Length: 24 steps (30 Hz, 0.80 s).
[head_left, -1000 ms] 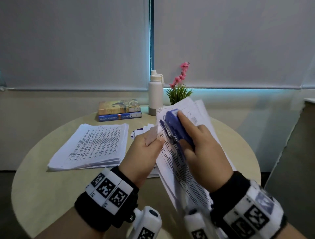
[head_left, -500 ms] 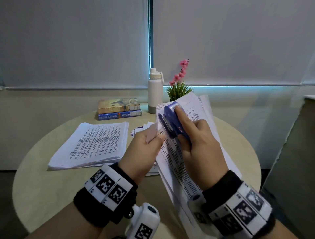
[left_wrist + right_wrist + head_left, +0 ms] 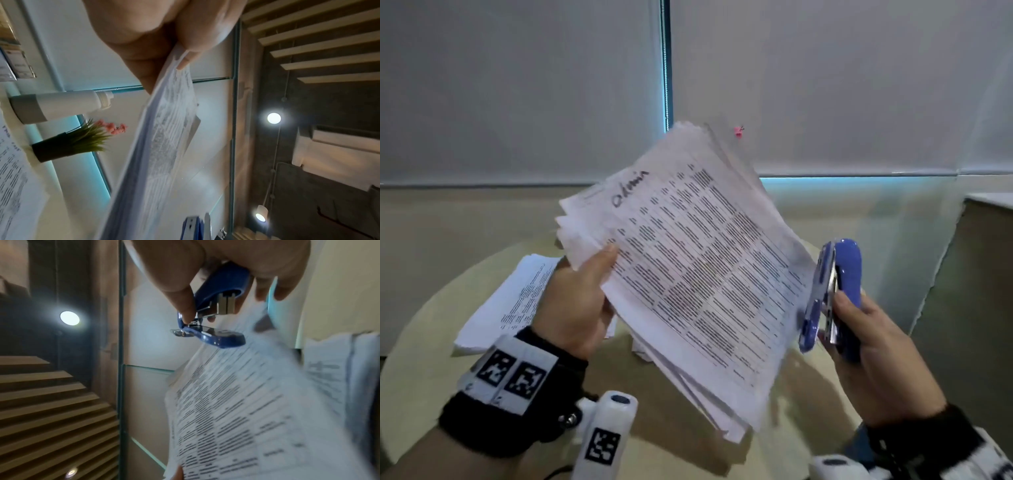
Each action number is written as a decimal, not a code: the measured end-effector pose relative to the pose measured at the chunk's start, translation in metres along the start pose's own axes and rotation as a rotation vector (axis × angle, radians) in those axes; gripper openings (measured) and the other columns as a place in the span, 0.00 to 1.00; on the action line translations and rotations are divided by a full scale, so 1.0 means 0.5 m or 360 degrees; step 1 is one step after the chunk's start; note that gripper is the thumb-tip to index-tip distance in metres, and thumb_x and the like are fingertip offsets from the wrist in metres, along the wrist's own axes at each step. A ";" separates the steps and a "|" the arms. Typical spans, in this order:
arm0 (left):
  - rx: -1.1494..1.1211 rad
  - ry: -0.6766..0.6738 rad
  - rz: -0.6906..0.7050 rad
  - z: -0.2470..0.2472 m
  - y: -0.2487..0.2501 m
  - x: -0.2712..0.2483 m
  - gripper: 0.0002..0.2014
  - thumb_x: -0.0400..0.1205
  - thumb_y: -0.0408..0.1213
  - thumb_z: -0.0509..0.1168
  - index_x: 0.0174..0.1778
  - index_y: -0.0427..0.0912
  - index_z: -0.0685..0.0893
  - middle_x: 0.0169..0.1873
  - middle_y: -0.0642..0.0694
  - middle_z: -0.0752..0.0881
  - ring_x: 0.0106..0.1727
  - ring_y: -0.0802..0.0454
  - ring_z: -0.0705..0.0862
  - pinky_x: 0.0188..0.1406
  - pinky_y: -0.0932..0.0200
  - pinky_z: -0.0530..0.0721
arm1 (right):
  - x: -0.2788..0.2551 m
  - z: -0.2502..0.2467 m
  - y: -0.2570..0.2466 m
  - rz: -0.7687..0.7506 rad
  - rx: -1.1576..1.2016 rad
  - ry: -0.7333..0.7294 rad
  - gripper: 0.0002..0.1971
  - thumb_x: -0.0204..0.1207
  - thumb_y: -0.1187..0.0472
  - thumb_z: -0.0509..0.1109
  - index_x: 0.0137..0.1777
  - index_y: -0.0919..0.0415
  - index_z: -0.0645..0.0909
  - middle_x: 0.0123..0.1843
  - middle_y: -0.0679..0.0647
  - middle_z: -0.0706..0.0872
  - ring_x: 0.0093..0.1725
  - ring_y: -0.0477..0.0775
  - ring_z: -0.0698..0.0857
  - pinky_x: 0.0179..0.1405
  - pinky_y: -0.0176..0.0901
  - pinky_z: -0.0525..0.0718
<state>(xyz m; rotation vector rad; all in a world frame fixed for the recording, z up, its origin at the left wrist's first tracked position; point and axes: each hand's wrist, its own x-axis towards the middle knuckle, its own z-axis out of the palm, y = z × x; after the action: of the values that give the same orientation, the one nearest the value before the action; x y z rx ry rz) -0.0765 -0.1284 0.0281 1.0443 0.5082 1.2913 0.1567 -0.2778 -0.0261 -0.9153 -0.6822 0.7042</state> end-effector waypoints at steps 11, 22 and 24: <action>0.0723 -0.0058 0.0145 -0.041 0.013 -0.014 0.21 0.84 0.37 0.61 0.75 0.41 0.72 0.66 0.50 0.84 0.54 0.65 0.86 0.46 0.72 0.84 | 0.004 0.000 -0.006 0.0037 -0.0036 -0.0235 0.38 0.45 0.42 0.85 0.56 0.59 0.85 0.53 0.61 0.89 0.48 0.55 0.86 0.46 0.45 0.85; 0.2575 -0.1207 0.0716 0.123 0.103 0.043 0.46 0.68 0.66 0.68 0.81 0.58 0.57 0.79 0.51 0.67 0.79 0.51 0.65 0.78 0.51 0.65 | -0.016 0.051 -0.088 -0.0124 -0.0750 -0.0714 0.12 0.63 0.63 0.70 0.48 0.59 0.86 0.43 0.55 0.90 0.40 0.47 0.86 0.38 0.32 0.82; 0.2471 -0.1370 0.0505 0.152 0.080 0.060 0.43 0.72 0.51 0.75 0.80 0.55 0.58 0.68 0.53 0.79 0.66 0.58 0.78 0.65 0.65 0.75 | -0.022 0.058 -0.088 -0.0107 -0.0763 -0.0731 0.13 0.64 0.63 0.73 0.50 0.61 0.85 0.45 0.59 0.90 0.42 0.50 0.86 0.38 0.34 0.83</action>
<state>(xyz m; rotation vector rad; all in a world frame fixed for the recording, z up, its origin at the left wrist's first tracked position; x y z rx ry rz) -0.0286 -0.1286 0.1055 2.8566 0.6413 0.3509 0.1384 -0.2920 0.0225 -1.1710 -1.3231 0.7102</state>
